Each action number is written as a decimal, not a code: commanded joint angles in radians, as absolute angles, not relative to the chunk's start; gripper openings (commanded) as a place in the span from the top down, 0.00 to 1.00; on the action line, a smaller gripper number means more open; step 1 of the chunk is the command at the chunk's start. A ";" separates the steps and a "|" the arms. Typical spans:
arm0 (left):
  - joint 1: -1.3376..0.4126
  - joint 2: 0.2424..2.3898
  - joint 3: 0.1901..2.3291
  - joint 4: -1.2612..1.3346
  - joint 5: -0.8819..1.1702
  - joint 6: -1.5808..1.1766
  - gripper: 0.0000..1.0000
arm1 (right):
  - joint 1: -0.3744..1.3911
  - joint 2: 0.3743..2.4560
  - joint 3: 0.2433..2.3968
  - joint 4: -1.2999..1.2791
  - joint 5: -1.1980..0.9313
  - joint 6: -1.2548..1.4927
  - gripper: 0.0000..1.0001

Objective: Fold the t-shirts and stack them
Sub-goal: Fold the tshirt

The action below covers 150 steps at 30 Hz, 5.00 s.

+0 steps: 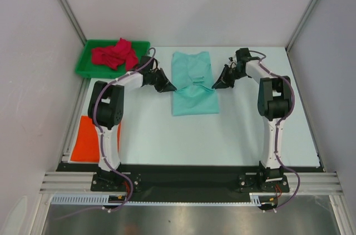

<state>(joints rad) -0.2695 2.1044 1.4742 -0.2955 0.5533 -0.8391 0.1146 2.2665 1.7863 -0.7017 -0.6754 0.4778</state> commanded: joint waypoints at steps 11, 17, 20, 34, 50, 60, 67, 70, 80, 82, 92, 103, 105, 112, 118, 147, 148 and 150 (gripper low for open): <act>-0.241 2.167 1.597 -0.265 0.569 -0.879 1.00 | 0.087 2.350 1.910 -0.707 -0.749 0.509 1.00; -0.236 2.195 1.620 -0.268 0.572 -0.881 1.00 | 0.081 2.384 1.945 -0.706 -0.752 0.522 0.97; -0.233 2.209 1.634 -0.276 0.571 -0.874 1.00 | 0.078 2.396 1.960 -0.706 -0.753 0.526 0.94; -0.218 2.264 1.805 -0.444 0.491 -0.747 0.62 | 0.048 2.487 2.134 -0.765 -0.741 0.554 0.71; -0.300 2.017 1.678 -0.436 0.485 -0.591 0.54 | 0.047 2.229 1.966 -0.784 -0.660 0.465 0.52; -0.371 2.088 1.557 -0.218 0.557 -0.716 0.60 | 0.182 2.144 1.606 -0.384 -0.681 0.701 0.76; -0.368 2.192 1.617 -0.160 0.569 -0.750 0.60 | 0.204 2.245 1.672 -0.325 -0.643 0.733 0.80; -0.359 2.243 1.660 -0.152 0.575 -0.750 0.60 | 0.195 2.290 1.736 -0.311 -0.641 0.749 0.80; -0.296 2.371 1.766 -0.124 0.574 -0.758 0.59 | 0.124 2.428 1.867 -0.298 -0.649 0.787 0.80; -0.285 2.390 1.784 -0.123 0.574 -0.758 0.59 | 0.103 2.448 1.890 -0.298 -0.646 0.788 0.79; -0.268 2.409 1.950 -0.265 0.571 -0.680 0.55 | 0.034 2.465 2.069 -0.489 -0.664 0.700 0.78; -0.337 2.046 1.568 -0.175 0.620 -0.678 0.53 | 0.081 2.224 1.916 -0.582 -0.707 0.590 0.66; -0.357 2.033 1.488 -0.157 0.623 -0.681 0.54 | 0.129 2.191 1.797 -0.517 -0.744 0.646 0.66; -0.377 2.060 1.304 -0.028 0.683 -0.721 0.58 | 0.216 2.187 1.568 -0.329 -0.841 0.676 0.70; -0.356 2.065 1.239 -0.148 0.631 -0.562 0.59 | 0.135 2.165 1.355 -0.284 -0.844 0.635 0.72; -0.288 1.925 1.003 -0.126 0.644 -0.542 0.58 | 0.101 2.065 1.204 -0.348 -0.821 0.526 0.71; -0.290 1.907 0.999 -0.139 0.643 -0.529 0.58 | 0.083 2.056 1.191 -0.354 -0.824 0.522 0.71; -0.290 1.870 1.006 -0.190 0.634 -0.505 0.58 | 0.035 2.014 1.178 -0.373 -0.827 0.509 0.71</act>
